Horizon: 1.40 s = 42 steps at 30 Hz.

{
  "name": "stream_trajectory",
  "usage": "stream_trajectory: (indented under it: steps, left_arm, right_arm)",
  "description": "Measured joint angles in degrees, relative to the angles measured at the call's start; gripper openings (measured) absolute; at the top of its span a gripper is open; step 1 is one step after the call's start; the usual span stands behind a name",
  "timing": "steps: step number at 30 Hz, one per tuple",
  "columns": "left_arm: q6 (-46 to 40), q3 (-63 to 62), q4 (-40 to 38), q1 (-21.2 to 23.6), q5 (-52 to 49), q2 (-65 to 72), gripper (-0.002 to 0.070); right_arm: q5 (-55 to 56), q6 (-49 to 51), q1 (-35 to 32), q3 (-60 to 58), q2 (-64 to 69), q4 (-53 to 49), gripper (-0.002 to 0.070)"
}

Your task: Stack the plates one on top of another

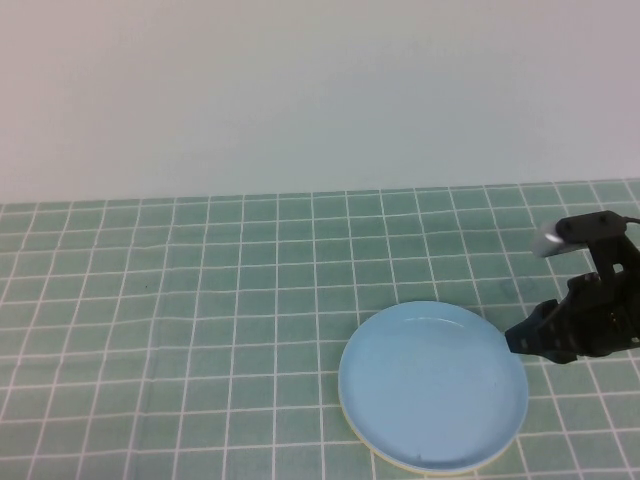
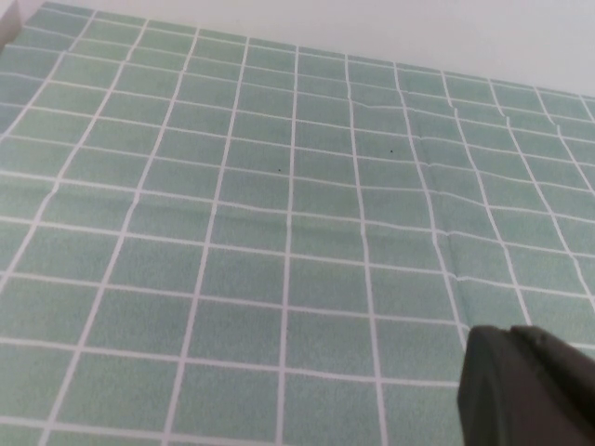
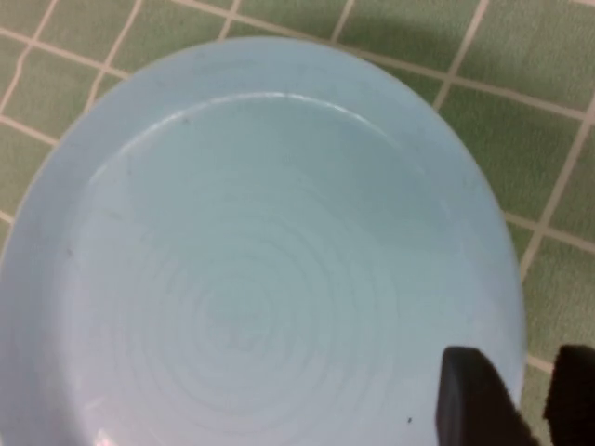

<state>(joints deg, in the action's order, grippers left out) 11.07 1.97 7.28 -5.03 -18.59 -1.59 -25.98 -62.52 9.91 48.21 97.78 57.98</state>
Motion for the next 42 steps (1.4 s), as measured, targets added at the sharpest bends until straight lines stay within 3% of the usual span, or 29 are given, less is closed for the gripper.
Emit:
stream_trajectory:
  steps: [6,10,14,23,29,42]
  left_arm:
    - [0.0,0.0,0.0,0.0,0.0,0.0,-0.0001]
    - [0.0,0.0,0.0,0.0,0.0,0.0,-0.0001]
    - [0.0,0.0,0.0,0.0,0.0,0.0,-0.0001]
    - [0.0,0.0,0.0,0.0,0.0,0.0,-0.0001]
    - [0.0,0.0,0.0,0.0,0.0,0.0,-0.0001]
    - [0.0,0.0,0.0,-0.1,0.0,0.0,-0.0001]
  right_arm:
    - [-1.43,-0.83,0.0,0.0,-3.95,-1.3,0.0187]
    - [-2.11,-0.95,0.0,0.0,-10.61,-3.71,0.006]
    - [-2.79,-1.14,0.0,0.0,-20.25,-4.25,0.0013]
    - [-3.94,-1.42,0.0,0.0,-39.04,2.16,0.0001]
    - [-4.04,-1.42,0.0,0.0,-40.97,8.17,0.0]
    - [-0.95,-1.76,-0.35,-0.11,-49.74,9.15,-0.0001]
